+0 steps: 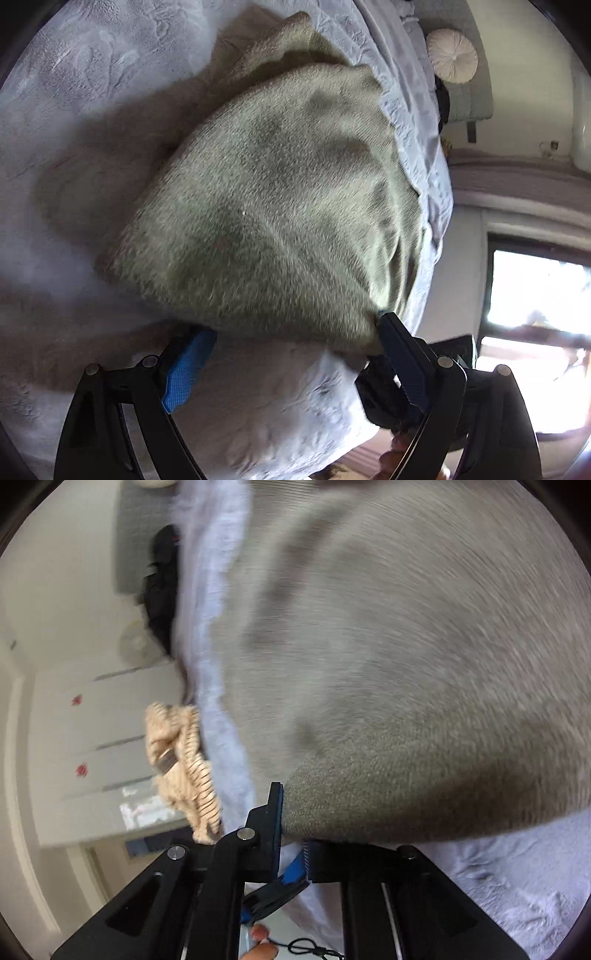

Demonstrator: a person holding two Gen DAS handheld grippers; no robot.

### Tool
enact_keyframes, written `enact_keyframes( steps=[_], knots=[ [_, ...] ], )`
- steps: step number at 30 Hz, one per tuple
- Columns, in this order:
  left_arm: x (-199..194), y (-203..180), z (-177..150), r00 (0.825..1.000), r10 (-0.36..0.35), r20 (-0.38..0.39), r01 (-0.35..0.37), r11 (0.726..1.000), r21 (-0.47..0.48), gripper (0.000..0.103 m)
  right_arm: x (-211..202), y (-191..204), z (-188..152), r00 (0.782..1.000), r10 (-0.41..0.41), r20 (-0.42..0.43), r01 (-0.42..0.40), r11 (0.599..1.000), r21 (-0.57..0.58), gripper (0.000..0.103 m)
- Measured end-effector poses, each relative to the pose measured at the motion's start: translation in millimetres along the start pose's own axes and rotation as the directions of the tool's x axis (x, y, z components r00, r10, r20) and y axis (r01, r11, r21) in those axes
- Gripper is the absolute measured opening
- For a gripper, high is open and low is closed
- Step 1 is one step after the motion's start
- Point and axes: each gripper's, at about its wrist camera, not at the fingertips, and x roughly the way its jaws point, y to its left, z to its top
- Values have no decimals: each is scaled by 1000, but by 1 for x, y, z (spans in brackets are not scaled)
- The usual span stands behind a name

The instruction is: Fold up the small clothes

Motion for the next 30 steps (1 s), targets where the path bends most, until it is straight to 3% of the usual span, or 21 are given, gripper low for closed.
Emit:
enact_keyframes(
  steps=[5, 8, 10, 11, 13, 16, 19, 25, 28, 30],
  knots=[
    [12, -10, 19, 996, -37, 77, 41, 998, -48, 90, 0, 14, -1, 999, -17, -44, 14, 997, -71, 10],
    [16, -23, 32, 990, 21, 138, -21, 1000, -7, 90, 6, 10, -3, 998, -30, -57, 26, 998, -63, 10],
    [18, -30, 39, 980, 92, 175, -99, 995, 32, 89, 10, 7, -5, 996, -47, -73, 43, 997, -62, 10],
    [15, -28, 42, 977, 111, 182, -121, 992, 44, 83, 12, 5, -7, 995, -57, -81, 52, 997, -64, 10],
    [18, -30, 42, 965, 184, 188, -202, 976, 80, 71, 14, 2, -9, 993, -72, -96, 66, 995, -71, 10],
    [22, -33, 39, 933, 296, 204, -330, 931, 158, 37, 18, 2, -9, 989, -95, -117, 86, 993, -79, 10],
    [19, -35, 39, 930, 301, 212, -343, 917, 202, 26, 18, 8, -6, 981, -130, -145, 114, 987, -117, 11],
    [24, -62, 34, 894, 373, 248, -441, 827, 348, 26, 9, 36, -2, 944, -274, -186, 223, 941, -256, 15],
    [26, -66, 31, 881, 397, 258, -470, 798, 377, 26, 0, 52, 0, 919, -357, -168, 288, 898, -332, 30],
    [26, -69, 29, 873, 410, 264, -486, 781, 394, 26, -5, 65, 5, 908, -392, -147, 318, 873, -369, 60]
  ],
)
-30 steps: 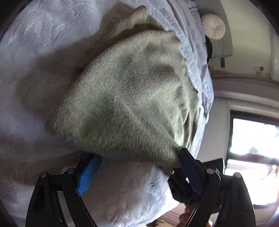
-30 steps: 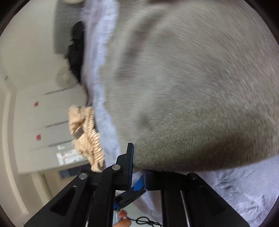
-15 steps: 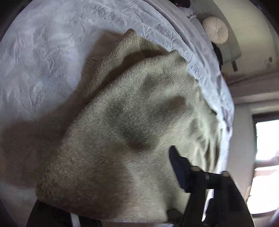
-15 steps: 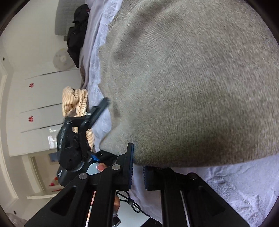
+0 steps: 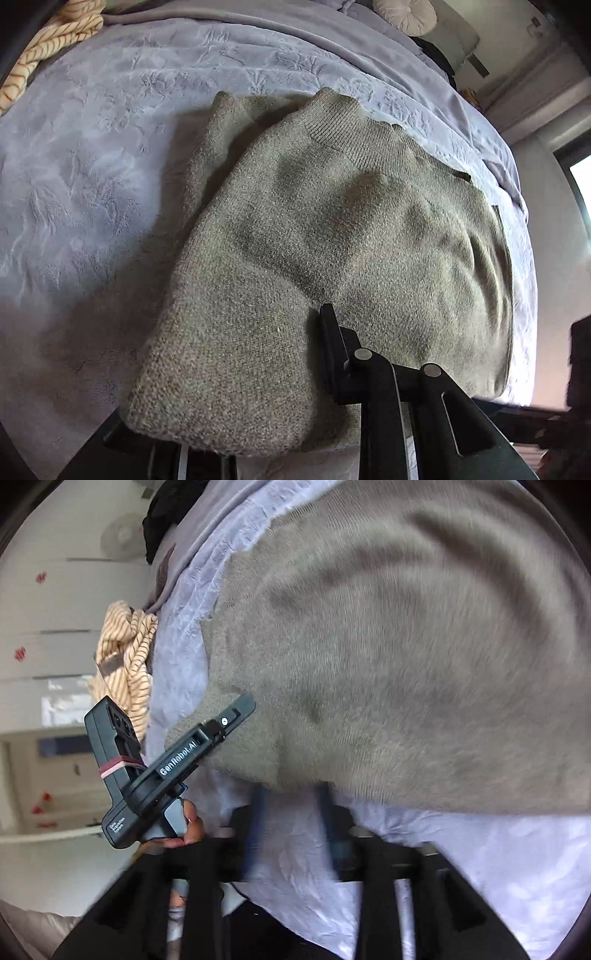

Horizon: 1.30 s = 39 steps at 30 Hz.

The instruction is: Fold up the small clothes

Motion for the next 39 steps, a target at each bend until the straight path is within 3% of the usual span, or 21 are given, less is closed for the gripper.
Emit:
enact_keyframes(
  steps=[9, 21, 22, 27, 29, 33, 36, 39],
  knots=[
    [-7, -9, -9, 999, 46, 12, -47, 994, 102, 26, -24, 40, 41, 997, -78, 8, 79, 990, -121, 64],
    [-9, -13, -14, 997, 75, 26, -78, 979, 186, 25, 1, 120, 94, 980, -185, -66, 157, 940, -304, 71],
    [-9, -16, -15, 996, 82, 33, -87, 973, 216, 16, 4, 125, 99, 978, -196, -72, 164, 935, -314, 71],
    [-12, -39, -27, 983, 144, 110, -176, 898, 403, 12, 22, 148, 123, 958, -264, -109, 206, 903, -376, 73],
    [-15, -48, -35, 974, 163, 156, -219, 854, 472, 12, 31, 157, 133, 951, -275, -141, 201, 898, -392, 76],
    [-18, -57, -45, 961, 178, 213, -269, 790, 551, 12, 52, 170, 147, 935, -274, -226, 169, 903, -395, 80],
    [-18, -63, -51, 953, 184, 239, -293, 752, 591, 12, 77, 178, 155, 911, -286, -299, 153, 904, -399, 82],
    [-16, -66, -52, 951, 185, 247, -301, 734, 609, 12, 112, 189, 159, 861, -351, -367, 176, 885, -432, 82]
  ],
)
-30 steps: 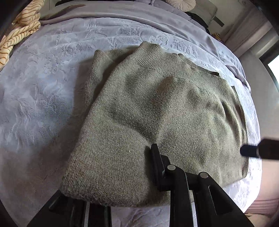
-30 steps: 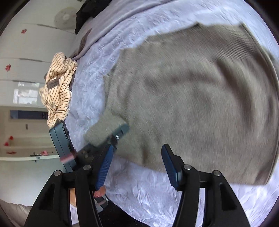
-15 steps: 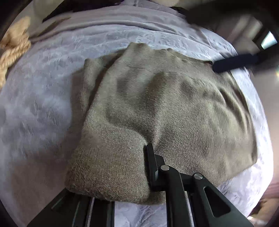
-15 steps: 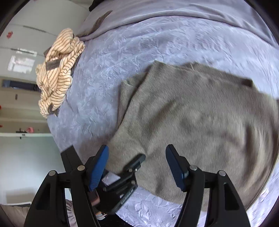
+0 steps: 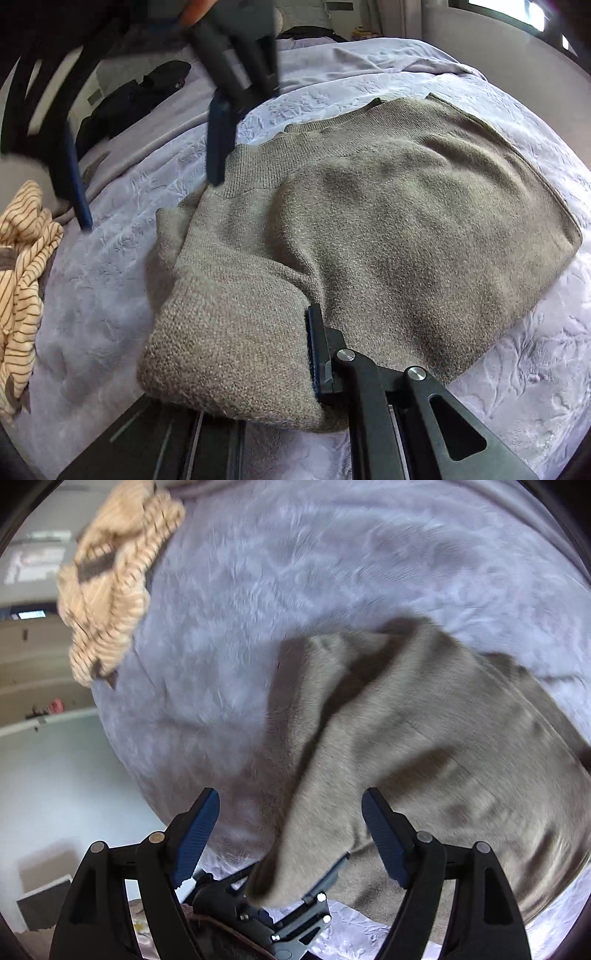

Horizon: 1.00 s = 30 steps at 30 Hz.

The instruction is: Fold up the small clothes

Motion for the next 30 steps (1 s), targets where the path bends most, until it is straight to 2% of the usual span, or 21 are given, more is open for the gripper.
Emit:
enact_keyframes(
  steps=[4, 8, 11, 14, 16, 17, 18, 20, 23, 24, 27, 30],
  knots=[
    [2, 2, 1, 1000, -4, -1, 4, 1000, -1, 12, 35, 21, 22, 988, -117, -105, 110, 991, -73, 82],
    [3, 2, 0, 1000, -1, -2, 1, 1000, 2, 12, 73, 37, 30, 952, -226, -206, 196, 968, -153, 82],
    [4, 2, -1, 1000, 0, -7, 0, 1000, 3, 12, 95, 43, 32, 921, -310, -236, 267, 943, -199, 82],
    [5, 1, 0, 1000, 4, -10, -4, 1000, 13, 12, 106, 41, 32, 904, -355, -238, 310, 928, -206, 81],
    [5, -1, 0, 1000, 9, -14, -9, 1000, 20, 12, 106, 40, 29, 902, -369, -223, 323, 921, -218, 48],
    [5, 0, 1, 1000, 7, -13, -7, 1000, 18, 12, 103, 38, 26, 891, -411, -192, 364, 901, -237, 18],
    [4, -1, 2, 1000, 7, -10, -6, 1000, 17, 12, 98, 36, 23, 892, -417, -172, 373, 897, -239, 17],
    [-1, -1, 5, 1000, 7, 2, -7, 1000, 15, 12, 79, 27, 16, 936, -328, -124, 301, 933, -197, 15],
    [-15, -1, 14, 999, -10, 34, 9, 1000, 11, 12, 48, 10, -1, 981, -188, -34, 182, 973, -144, 15],
    [-20, -2, 17, 999, -11, 42, 11, 1000, 13, 12, 37, 4, -8, 990, -144, -3, 143, 981, -131, 15],
    [-36, -11, 30, 997, -14, 76, 11, 999, 36, 12, 2, -19, -34, 995, -26, 100, 37, 994, -104, 15],
    [-55, -26, 49, 992, -23, 121, 14, 997, 75, 12, -36, -43, -62, 974, 85, 209, -71, 995, -77, 15]
  ],
)
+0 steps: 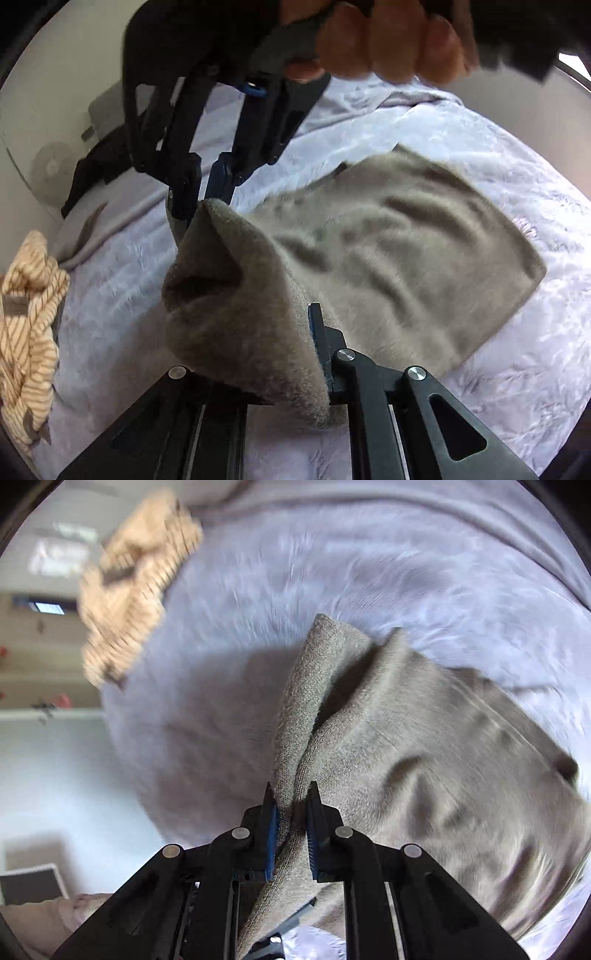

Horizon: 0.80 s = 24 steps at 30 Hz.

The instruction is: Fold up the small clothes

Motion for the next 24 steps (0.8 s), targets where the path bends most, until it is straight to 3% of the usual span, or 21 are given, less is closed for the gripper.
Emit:
enact_keyframes(
  steps=[3, 6, 10, 14, 17, 20, 24],
  knots=[
    [-14, -24, 28, 998, -19, 53, 16, 998, 57, 12, -47, -20, -22, 989, 78, 125, -82, 996, 27, 15],
    [-23, -50, 51, 995, -44, 89, 33, 993, 116, 12, -93, -51, -49, 961, 130, 244, -145, 988, 45, 15],
    [-29, -94, 75, 989, -92, 115, 67, 977, 204, 12, -137, -89, -89, 912, 158, 380, -197, 978, 66, 15],
    [-18, -145, 84, 984, -155, 89, 123, 948, 293, 12, -166, -143, -146, 864, 137, 485, -230, 963, 138, 15],
    [1, -184, 80, 979, -199, 37, 173, 917, 360, 12, -167, -188, -183, 848, 93, 523, -234, 949, 211, 15],
    [24, -217, 67, 980, -200, -25, 192, 886, 422, 12, -145, -239, -213, 852, 24, 523, -215, 926, 309, 15],
    [47, -230, 56, 978, -185, -101, 210, 886, 413, 13, -95, -299, -236, 856, 12, 517, -282, 849, 447, 15]
  ],
)
